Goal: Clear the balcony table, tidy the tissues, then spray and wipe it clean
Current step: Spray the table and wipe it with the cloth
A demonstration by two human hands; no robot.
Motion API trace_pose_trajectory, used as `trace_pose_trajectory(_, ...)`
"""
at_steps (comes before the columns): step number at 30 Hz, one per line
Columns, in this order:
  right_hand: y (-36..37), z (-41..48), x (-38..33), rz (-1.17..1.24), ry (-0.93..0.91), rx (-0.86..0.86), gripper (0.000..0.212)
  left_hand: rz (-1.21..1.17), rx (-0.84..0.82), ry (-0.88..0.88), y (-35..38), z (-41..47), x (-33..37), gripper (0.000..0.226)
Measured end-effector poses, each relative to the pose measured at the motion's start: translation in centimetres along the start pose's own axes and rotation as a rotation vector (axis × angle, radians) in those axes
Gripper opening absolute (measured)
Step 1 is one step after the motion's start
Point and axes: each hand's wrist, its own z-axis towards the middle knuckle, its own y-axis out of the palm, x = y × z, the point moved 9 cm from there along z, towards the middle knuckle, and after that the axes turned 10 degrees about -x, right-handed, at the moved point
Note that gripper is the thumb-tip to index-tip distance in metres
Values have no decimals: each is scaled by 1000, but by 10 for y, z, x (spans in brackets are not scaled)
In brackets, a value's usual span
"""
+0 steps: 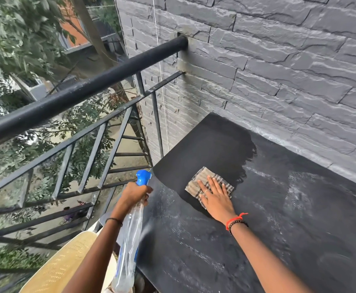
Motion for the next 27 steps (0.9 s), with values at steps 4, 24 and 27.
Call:
trace_pose_trajectory(4,0,1,-1,4,-2,18,54,30,-9,1,-3,-10,-9,17)
trace_pose_trajectory(24,4,4,-8,111,43,-65,55,65,-104,16,39,-57,-17,22)
trace_pose_trajectory(27,2,11,-25,130,51,-77,56,65,-72,10,21,-56,-22,19)
